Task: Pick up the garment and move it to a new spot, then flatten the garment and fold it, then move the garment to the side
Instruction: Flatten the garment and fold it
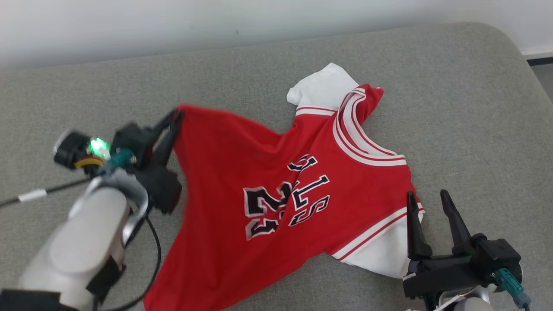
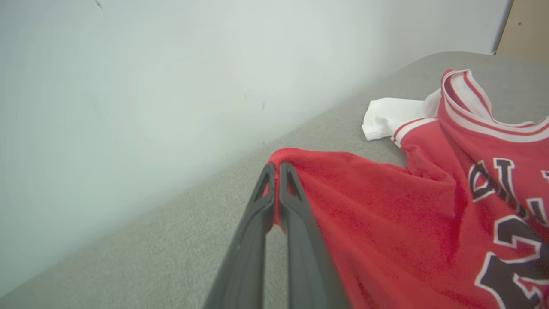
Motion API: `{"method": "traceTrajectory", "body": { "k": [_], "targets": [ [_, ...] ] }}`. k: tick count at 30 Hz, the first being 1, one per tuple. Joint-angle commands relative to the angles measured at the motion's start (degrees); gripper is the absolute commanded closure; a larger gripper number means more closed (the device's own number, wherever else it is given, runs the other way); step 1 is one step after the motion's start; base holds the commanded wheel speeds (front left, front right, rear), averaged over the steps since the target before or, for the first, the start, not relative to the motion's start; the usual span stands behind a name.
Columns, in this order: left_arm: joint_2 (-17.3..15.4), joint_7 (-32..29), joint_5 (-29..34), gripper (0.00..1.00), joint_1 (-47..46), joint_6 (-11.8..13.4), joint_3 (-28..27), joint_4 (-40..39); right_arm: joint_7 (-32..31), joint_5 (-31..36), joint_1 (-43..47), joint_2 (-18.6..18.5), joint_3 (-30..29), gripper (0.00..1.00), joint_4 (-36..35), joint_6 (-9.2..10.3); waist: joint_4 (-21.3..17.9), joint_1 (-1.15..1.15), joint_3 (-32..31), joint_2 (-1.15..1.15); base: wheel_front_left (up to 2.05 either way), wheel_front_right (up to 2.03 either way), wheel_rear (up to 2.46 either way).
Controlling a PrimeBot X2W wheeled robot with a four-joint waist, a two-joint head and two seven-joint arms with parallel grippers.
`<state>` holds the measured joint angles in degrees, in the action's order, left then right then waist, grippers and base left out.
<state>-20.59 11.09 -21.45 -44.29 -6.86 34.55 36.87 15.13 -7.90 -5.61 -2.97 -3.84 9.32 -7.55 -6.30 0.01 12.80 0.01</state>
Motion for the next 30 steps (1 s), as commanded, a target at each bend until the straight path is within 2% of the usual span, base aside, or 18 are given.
{"method": "traceTrajectory", "body": {
  "k": [1,5,9,13,23,24,25,27,30],
  "targets": [
    [-0.78,-0.93,-0.02,1.00,-2.07,-0.16,0.34,-1.68,0.02,-0.28,-0.49,0.18,0.34,0.00,-0.19,0.13,-0.42,-0.01,0.72,-0.01,0.00,0.00,0.00],
    [-3.71,-4.22,-0.21,1.00,-6.78,-0.57,1.62,-4.84,0.02,-1.00,-1.02,0.17,0.76,0.00,-0.14,0.13,-1.68,-0.01,1.93,-0.01,0.00,0.00,0.00],
    [-6.67,-5.58,-0.60,1.00,-10.10,-0.52,2.82,-4.81,0.02,-1.27,-1.59,0.18,1.06,0.00,0.17,0.13,-3.29,-0.01,2.76,-0.01,0.00,0.00,0.00],
    [-8.83,-3.41,-0.10,1.00,-12.41,-0.50,4.83,-1.66,0.02,-1.62,-2.16,0.18,1.13,0.00,0.38,0.13,-4.45,-0.01,3.07,-0.01,0.00,0.00,0.00],
    [-7.23,2.19,2.12,1.00,-17.55,-0.51,8.70,4.77,0.02,-0.96,-2.82,0.18,0.86,0.00,0.50,0.13,-3.01,-0.01,3.70,-0.01,0.00,0.00,0.00],
    [-7.19,2.74,2.84,0.98,-18.59,-0.52,8.99,5.09,0.02,-0.94,-3.03,0.18,0.98,0.00,0.48,0.13,-2.91,-0.01,3.87,-0.01,0.00,0.00,0.00],
    [-7.02,3.08,3.22,0.87,-19.02,-0.52,9.51,5.69,0.02,-0.97,-3.22,0.18,1.19,0.00,0.50,0.13,-2.87,-0.01,3.97,-0.01,0.00,0.00,0.00],
    [-6.58,3.63,3.10,1.00,-20.00,-0.52,10.72,6.71,0.02,-1.05,-3.66,0.17,1.40,0.00,0.53,0.13,-2.85,-0.01,4.26,-0.01,0.00,0.00,0.00],
    [-6.63,3.92,2.79,1.00,-22.30,-0.51,12.27,8.10,0.02,-1.35,-4.18,0.18,1.98,0.00,0.76,0.13,-3.17,-0.01,4.59,-0.01,0.00,0.00,0.00]
  ]
}}
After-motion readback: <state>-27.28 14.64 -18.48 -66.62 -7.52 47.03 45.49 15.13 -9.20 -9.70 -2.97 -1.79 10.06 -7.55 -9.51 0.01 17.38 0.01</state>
